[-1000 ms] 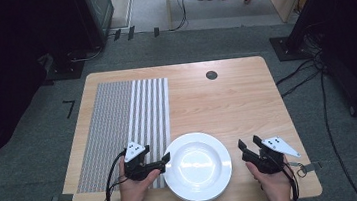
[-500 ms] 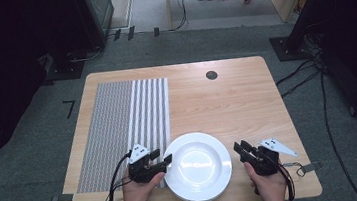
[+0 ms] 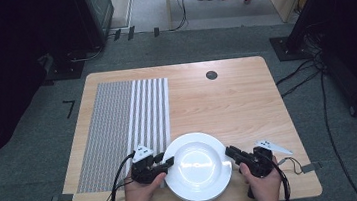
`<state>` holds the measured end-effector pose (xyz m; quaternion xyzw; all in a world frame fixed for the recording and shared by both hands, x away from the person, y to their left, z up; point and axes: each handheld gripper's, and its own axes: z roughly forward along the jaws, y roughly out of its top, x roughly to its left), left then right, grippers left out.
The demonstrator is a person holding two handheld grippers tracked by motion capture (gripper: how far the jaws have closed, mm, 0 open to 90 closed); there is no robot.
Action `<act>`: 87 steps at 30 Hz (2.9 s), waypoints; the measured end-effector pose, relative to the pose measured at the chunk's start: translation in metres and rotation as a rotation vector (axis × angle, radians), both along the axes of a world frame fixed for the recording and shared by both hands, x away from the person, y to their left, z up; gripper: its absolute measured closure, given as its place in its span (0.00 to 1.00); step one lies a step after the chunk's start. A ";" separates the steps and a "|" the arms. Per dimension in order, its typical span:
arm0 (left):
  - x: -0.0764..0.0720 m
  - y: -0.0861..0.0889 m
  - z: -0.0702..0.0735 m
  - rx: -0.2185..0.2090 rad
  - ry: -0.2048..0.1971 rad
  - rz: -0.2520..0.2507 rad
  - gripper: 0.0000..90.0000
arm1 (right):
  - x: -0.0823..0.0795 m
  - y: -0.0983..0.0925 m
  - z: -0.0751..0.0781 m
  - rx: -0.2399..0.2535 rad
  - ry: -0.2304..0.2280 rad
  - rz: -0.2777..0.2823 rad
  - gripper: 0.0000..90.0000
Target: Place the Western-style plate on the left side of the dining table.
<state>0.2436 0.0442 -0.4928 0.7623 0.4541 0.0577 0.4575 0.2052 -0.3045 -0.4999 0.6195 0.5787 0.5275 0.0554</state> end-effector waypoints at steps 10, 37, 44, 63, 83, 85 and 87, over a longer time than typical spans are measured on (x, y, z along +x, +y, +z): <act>0.001 0.003 0.000 -0.023 0.014 -0.002 0.63 | 0.000 -0.002 0.000 0.073 0.080 -0.010 0.92; 0.000 0.003 -0.002 -0.038 0.020 0.023 0.65 | 0.004 0.001 -0.008 0.296 0.044 0.016 0.92; -0.002 0.001 -0.001 -0.025 -0.011 0.031 0.68 | 0.005 0.005 -0.011 0.267 0.041 0.027 0.93; 0.001 0.013 0.005 -0.136 0.024 0.076 0.76 | 0.001 0.017 -0.002 0.281 -0.052 -0.016 0.94; 0.012 0.038 0.033 -0.185 -0.007 0.116 0.79 | 0.022 0.039 0.024 0.279 -0.080 0.008 0.92; 0.016 0.042 0.037 -0.191 -0.010 0.124 0.79 | 0.027 0.043 0.030 0.273 -0.083 0.015 0.92; 0.018 0.046 0.040 -0.195 -0.010 0.130 0.78 | 0.032 0.047 0.035 0.266 -0.093 0.023 0.92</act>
